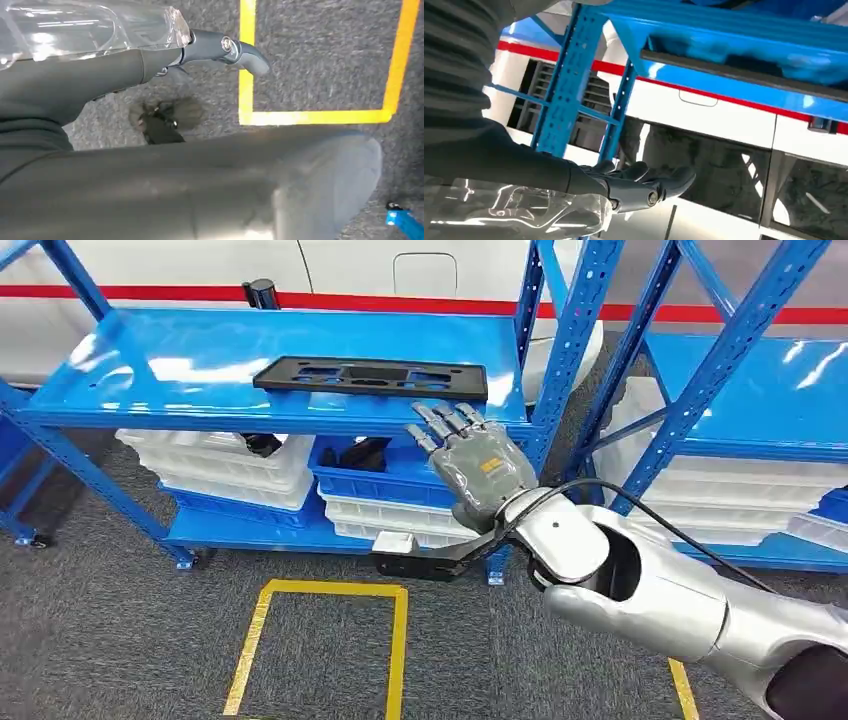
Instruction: Take the parts from the cabinet and place them on the table.
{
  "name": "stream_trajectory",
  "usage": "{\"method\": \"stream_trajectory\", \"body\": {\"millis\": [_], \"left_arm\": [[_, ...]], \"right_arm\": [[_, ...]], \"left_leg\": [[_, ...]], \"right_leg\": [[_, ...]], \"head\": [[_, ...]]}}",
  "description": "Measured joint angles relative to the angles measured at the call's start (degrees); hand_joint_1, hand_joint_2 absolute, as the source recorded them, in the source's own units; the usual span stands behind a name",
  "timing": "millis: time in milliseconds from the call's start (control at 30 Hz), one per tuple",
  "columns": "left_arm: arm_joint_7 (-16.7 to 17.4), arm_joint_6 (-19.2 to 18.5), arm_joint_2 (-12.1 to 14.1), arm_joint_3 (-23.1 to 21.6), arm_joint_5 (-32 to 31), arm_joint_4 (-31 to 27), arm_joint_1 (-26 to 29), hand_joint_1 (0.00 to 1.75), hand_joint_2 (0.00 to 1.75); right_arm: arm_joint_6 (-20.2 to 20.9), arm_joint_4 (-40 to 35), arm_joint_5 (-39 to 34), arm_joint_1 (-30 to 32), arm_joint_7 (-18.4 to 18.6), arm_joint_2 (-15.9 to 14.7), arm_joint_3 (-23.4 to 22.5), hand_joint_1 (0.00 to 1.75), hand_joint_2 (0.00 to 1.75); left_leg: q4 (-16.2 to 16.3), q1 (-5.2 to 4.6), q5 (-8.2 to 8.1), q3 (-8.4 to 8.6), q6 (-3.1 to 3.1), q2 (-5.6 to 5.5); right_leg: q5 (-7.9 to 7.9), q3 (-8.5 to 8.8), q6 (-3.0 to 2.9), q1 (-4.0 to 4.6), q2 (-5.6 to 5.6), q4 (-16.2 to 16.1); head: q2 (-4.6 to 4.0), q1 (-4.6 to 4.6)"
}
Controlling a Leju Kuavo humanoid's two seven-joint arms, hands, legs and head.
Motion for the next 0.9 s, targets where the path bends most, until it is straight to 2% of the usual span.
{"method": "stream_trajectory", "body": {"millis": [33, 67, 133, 167, 200, 233, 300, 333, 367, 400, 467, 500, 767, 867, 900], "left_arm": [[0.0, -0.1, -0.1, 0.0, 0.0, 0.0, -0.1, 0.0, 0.0], [0.0, -0.1, -0.1, 0.0, 0.0, 0.0, -0.1, 0.0, 0.0], [0.0, -0.1, -0.1, 0.0, -0.1, 0.0, 0.0, 0.0, 0.0], [0.1, -0.1, 0.0, 0.0, 0.0, 0.0, -0.1, 0.0, 0.0], [0.0, -0.1, 0.0, 0.0, -0.1, 0.0, -0.1, 0.0, 0.0], [0.0, -0.1, 0.0, 0.0, -0.1, 0.0, -0.1, 0.0, 0.0], [0.1, -0.1, 0.0, 0.0, -0.2, 0.0, -0.1, 0.0, 0.0], [0.1, -0.2, 0.0, 0.0, -0.3, 0.0, 0.0, 0.0, 0.0], [0.1, -0.3, 0.0, -0.1, -0.3, 0.0, 0.0, 0.0, 0.0], [0.1, -0.3, 0.0, -0.1, -0.3, 0.0, 0.0, 0.0, 0.0], [0.2, -0.3, 0.0, -0.1, -0.3, 0.0, -0.1, 0.0, 0.0], [0.2, -0.3, 0.0, -0.1, -0.3, 0.0, -0.1, 0.0, 0.0], [0.2, -0.3, 0.0, -0.1, -0.3, 0.0, -0.1, 0.0, 0.0], [0.2, -0.3, 0.0, -0.1, -0.3, 0.0, -0.1, 0.0, 0.0], [0.2, -0.3, -0.2, -0.2, -0.4, 0.0, -0.1, 0.0, 0.0]], "right_arm": [[0.0, 0.0, 0.0, 0.0, 0.0, 0.0, 0.0, 0.0, 1.75], [0.0, 0.0, 0.0, 0.0, 0.0, 0.0, 0.0, 0.0, 1.75], [0.0, 0.0, 0.0, 0.0, 0.0, 0.0, -0.1, 0.0, 1.75], [0.0, 0.0, 0.0, 0.1, 0.0, 0.1, -0.1, 0.0, 1.75], [0.0, 0.0, 0.0, 0.1, 0.0, 0.1, -0.1, 0.0, 1.75], [-0.1, 0.0, 0.0, 0.0, 0.0, 0.1, -0.3, 0.0, 1.75], [-0.1, 0.0, 0.0, 0.2, 0.0, 0.1, -0.3, 0.0, 1.75], [-0.1, 0.2, 0.0, 0.4, 0.0, 0.1, -0.3, 0.0, 1.75], [-0.2, 0.2, 0.0, 0.5, 0.0, 0.1, -0.3, 0.0, 1.75], [-0.2, 0.3, -0.1, 0.6, 0.0, 0.1, -0.3, 0.0, 1.75], [-0.2, 0.4, -0.2, 0.6, 0.0, 0.1, -0.4, 0.0, 1.75], [-0.2, 0.4, -0.2, 0.6, 0.0, 0.1, -0.4, 0.0, 1.75], [-0.2, 0.4, -0.2, 0.6, 0.0, 0.1, -0.4, 0.0, 1.75], [-0.2, 0.4, -0.2, 0.5, 0.0, 0.1, -0.4, 0.0, 1.75], [-0.2, 0.5, -0.2, 0.5, 0.0, 0.1, -0.5, 0.0, 1.75]], "left_leg": [[-0.2, -0.66, -0.97, 0.38, 0.64, -0.79], [0.3, -0.51, -1.01, 0.08, 1.95, -0.86], [0.9, -1.07, -1.26, -0.31, 3.2, -1.01], [0.8, -1.1, -1.15, -0.18, 3.84, -1.07], [0.7, -1.19, -1.13, 0.04, 4.29, -1.11], [0.7, -1.31, -1.19, 0.13, 4.47, -1.16], [0.7, -1.8, -1.35, 0.21, 4.95, -1.13], [0.7, -2.18, -1.47, 0.27, 5.12, -1.14], [0.7, -2.58, -1.61, 0.39, 5.35, -1.14], [0.7, -2.99, -1.73, 0.58, 5.54, -1.19], [0.6, -3.71, -1.97, 1.08, 5.9, -1.28], [0.6, -3.75, -2.0, 1.12, 5.95, -1.29], [0.6, -3.75, -2.0, 1.12, 5.95, -1.29], [0.6, -3.76, -2.07, 1.24, 6.05, -1.33], [0.6, -3.65, -2.1, 1.28, 6.09, -1.32]], "right_leg": [[-0.47, -0.41, 0.63, 0.41, 0.17, 0.8], [-0.46, -0.54, 0.74, 0.39, 0.21, 0.8], [-0.31, -0.35, 1.06, -0.13, 0.23, 0.4], [-0.64, -0.39, 1.33, -0.44, 0.2, 0.6], [-1.59, -0.79, 1.21, -0.45, -0.06, 2.1], [-3.48, -2.57, 1.05, -0.33, -0.07, 5.8], [-7.33, -7.8, 0.83, 0.19, -0.07, 15.7], [-8.47, -10.24, 0.57, 0.44, -0.07, 19.8], [-8.12, -11.53, 0.11, 0.77, -0.06, 21.3], [-6.52, -11.21, -0.59, 1.22, -0.05, 19.8], [-0.94, -6.97, -2.75, 2.57, 0.01, 10.0], [-0.28, -6.34, -3.08, 2.76, 0.02, 8.6], [-0.28, -6.34, -3.08, 2.76, 0.02, 8.6], [0.74, -5.24, -3.69, 3.14, 0.03, 6.3], [1.52, -4.09, -4.5, 3.77, 0.03, 3.7]], "head": [[0.0, -0.37], [0.0, 0.0], [0.02, 0.17], [0.02, 0.15], [0.0, 0.35], [0.02, 0.41], [0.0, 0.48], [0.02, 0.48], [0.02, 0.48], [0.02, 0.48], [0.02, 0.48], [0.02, 0.48], [0.02, 0.48], [0.02, 0.48], [0.02, 0.48]]}}
